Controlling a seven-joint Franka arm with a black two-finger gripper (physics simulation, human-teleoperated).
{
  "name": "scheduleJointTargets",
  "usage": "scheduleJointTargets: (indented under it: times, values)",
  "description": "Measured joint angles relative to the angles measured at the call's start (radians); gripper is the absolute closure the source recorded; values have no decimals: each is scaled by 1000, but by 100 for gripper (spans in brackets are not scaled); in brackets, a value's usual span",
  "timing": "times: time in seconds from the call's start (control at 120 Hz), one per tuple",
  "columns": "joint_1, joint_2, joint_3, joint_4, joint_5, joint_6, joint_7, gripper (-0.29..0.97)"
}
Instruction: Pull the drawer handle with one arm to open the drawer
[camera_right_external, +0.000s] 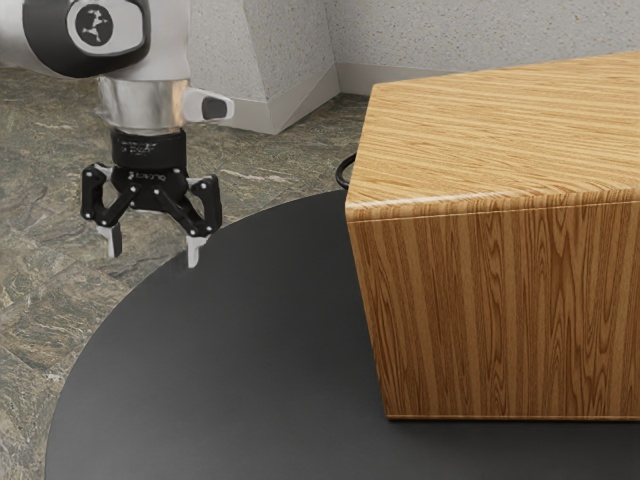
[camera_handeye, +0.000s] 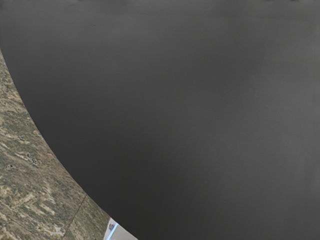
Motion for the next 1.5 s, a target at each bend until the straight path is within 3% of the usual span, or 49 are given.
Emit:
scheduleJointTargets:
  times: [0.192,0.267,0.325,0.525,0.717,0.75,0.8,0.817,0.858,0.908,0.975,1.025,1.108,1.233,1.275,1.358,1.5]
  values:
    - [-2,10,-4,1,9,206,-244,0]
    - [13,-13,-13,210,9,196,-318,0]
    - [13,-44,-51,280,9,183,-371,0]
    - [-182,-27,-104,170,7,232,-518,0]
    - [-86,-26,-125,148,10,272,-603,0]
    - [-78,-7,-177,150,36,277,-614,0]
    - [-16,68,-366,143,101,283,-634,0]
    - [51,100,-467,129,125,287,-641,0]
    - [334,213,-818,37,191,311,-659,0]
    - [580,299,-1078,-92,249,348,-680,0]
    - [779,415,-1233,-299,297,428,-705,0]
    - [895,473,-1286,-426,319,507,-721,0]
    - [988,507,-1312,-512,341,616,-745,0]
    - [1005,529,-1293,-573,355,746,-763,1]
    - [951,554,-1239,-573,358,785,-752,1]
    - [747,644,-1102,-515,389,844,-713,1]
    - [508,724,-972,-370,471,896,-619,1]
